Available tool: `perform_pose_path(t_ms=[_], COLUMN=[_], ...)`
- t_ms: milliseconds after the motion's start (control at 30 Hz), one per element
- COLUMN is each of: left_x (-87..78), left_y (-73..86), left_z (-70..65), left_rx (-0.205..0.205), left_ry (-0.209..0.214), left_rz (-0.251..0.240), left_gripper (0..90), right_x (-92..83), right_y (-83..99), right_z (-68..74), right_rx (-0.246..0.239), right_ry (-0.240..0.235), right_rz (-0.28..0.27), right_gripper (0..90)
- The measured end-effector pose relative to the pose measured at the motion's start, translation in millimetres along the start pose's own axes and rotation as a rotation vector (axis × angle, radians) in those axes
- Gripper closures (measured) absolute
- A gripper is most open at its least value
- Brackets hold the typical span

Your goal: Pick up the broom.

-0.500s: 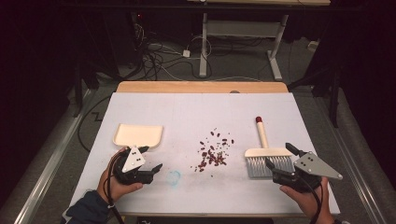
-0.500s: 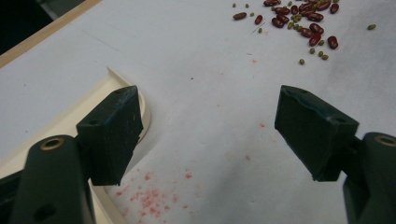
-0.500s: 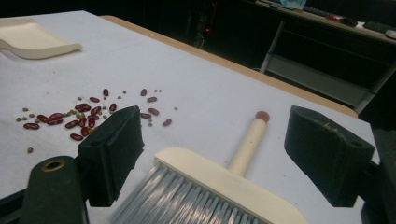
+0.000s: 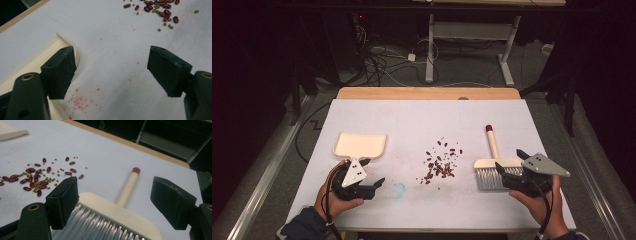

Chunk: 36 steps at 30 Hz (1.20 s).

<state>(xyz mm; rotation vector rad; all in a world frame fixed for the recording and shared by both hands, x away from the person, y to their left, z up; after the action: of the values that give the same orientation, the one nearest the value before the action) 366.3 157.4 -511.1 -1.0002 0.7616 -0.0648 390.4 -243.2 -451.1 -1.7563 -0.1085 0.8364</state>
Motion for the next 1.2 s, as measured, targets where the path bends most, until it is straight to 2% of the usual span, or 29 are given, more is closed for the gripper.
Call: perform_pose_path(t_ms=[33,100,167,333,500,567,667,767,800,867,933,1033,1133,1200], left_x=[0.4,1.2,2.1,3.6,5.1,5.1,4.7,4.2,3.9,4.0,4.0,4.4,4.6,4.7], left_y=[1.4,2.5,3.1,3.8,4.1,5.3,5.4,4.8,5.4,5.5,5.8,6.1,5.6,5.3], left_z=[-1.2,-1.6,-1.8,-3.5,-6.0,-7.5,-7.4,-6.4,-7.6,-8.3,-9.0,-10.3,-11.1,-12.2], left_rx=[0.004,0.005,0.004,0.004,0.013,0.006,0.004,0.008,0.001,0.001,0.006,0.009,0.010,0.014], left_ry=[0.002,0.004,0.004,0.010,0.019,0.027,0.029,0.025,0.032,0.036,0.042,0.052,0.057,0.060], left_rz=[0.006,0.013,0.019,0.026,0.034,0.041,0.041,0.034,0.039,0.040,0.041,0.044,0.043,0.045], left_gripper=[22.2,22.2,22.2,22.2,22.2,22.2,22.2,22.2,22.2,22.2,22.2,22.2,22.2,22.2], right_x=[2.1,7.1,14.1,43.1,78.8,92.6,109.4,121.1,124.7,131.5,133.8,136.4,137.6,138.0], right_y=[-0.3,-2.6,-4.4,-1.7,4.7,10.3,19.0,25.6,28.8,35.6,33.9,30.8,29.7,29.6], right_z=[-3.7,-9.9,-18.0,-37.0,-57.7,-62.0,-68.2,-73.4,-73.4,-70.0,-70.5,-69.0,-67.7,-68.1], right_rx=[0.007,0.021,0.049,0.095,0.173,0.215,0.243,0.241,0.258,0.305,0.321,0.313,0.307,0.326], right_ry=[0.013,-0.001,0.013,0.027,0.023,-0.002,0.003,0.023,0.016,-0.029,-0.033,-0.035,-0.032,-0.035], right_rz=[0.017,0.034,0.060,0.196,0.339,0.406,0.499,0.568,0.594,0.637,0.638,0.643,0.658,0.654], right_gripper=[23.6,23.9,23.7,25.4,26.8,27.2,30.2,34.8,37.1,40.0,46.0,60.5,61.8,62.6])
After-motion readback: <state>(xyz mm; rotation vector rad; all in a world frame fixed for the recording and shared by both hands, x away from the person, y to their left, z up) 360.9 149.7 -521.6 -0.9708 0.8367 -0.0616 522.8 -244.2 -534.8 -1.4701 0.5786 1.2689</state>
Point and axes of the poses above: each handheld gripper's, and its own axes: x roughly forward along the jaws, y roughly out of its underside, z roughly to its left, the point moved 10 cm from there along x, roughly forward along the jaws, and after that the axes turned 10 degrees about -y, right-handed, at the moved point
